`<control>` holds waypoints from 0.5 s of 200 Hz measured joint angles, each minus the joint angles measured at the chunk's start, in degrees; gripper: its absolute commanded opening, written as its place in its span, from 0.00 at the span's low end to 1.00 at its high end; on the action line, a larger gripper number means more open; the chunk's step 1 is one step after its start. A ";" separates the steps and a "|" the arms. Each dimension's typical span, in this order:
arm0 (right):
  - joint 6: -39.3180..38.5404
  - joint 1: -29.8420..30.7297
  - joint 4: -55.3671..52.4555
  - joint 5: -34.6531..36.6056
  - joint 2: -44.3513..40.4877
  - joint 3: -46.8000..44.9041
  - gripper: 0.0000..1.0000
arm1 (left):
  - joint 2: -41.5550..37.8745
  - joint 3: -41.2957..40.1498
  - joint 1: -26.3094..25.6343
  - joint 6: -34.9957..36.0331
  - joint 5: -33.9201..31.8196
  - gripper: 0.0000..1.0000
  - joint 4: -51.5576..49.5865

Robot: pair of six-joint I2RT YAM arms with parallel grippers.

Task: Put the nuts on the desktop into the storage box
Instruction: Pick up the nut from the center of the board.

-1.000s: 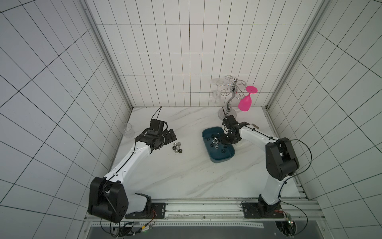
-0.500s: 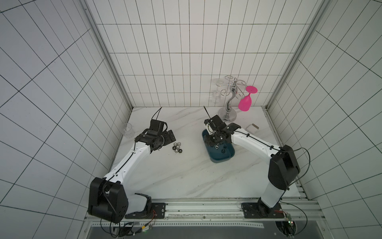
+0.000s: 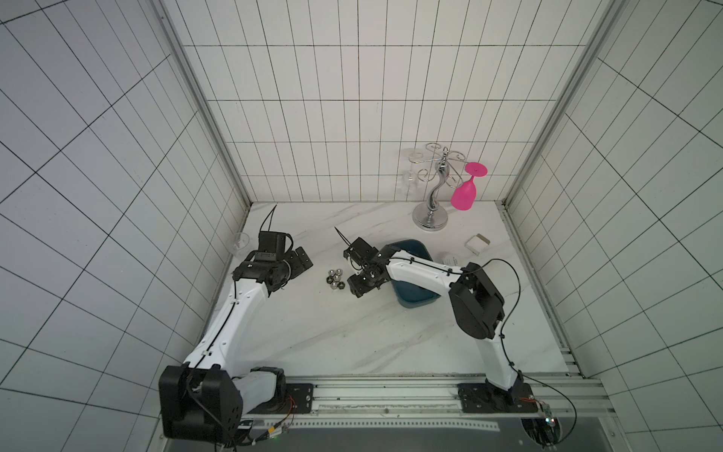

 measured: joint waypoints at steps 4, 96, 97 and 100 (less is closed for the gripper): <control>-0.04 0.13 -0.15 0.02 0.90 1.07 0.57 | -0.07 -0.02 0.07 0.11 -0.02 0.98 -0.13; -1.99 1.90 -6.54 2.97 13.64 18.05 0.57 | -1.46 -0.11 3.02 2.82 0.00 0.98 -2.27; -2.01 1.90 -6.60 2.99 13.66 18.16 0.57 | -1.49 -0.11 3.04 2.82 0.00 0.98 -2.27; -2.03 1.90 -6.78 3.08 13.84 18.53 0.57 | -1.51 -0.15 3.15 2.89 -0.02 0.98 -2.29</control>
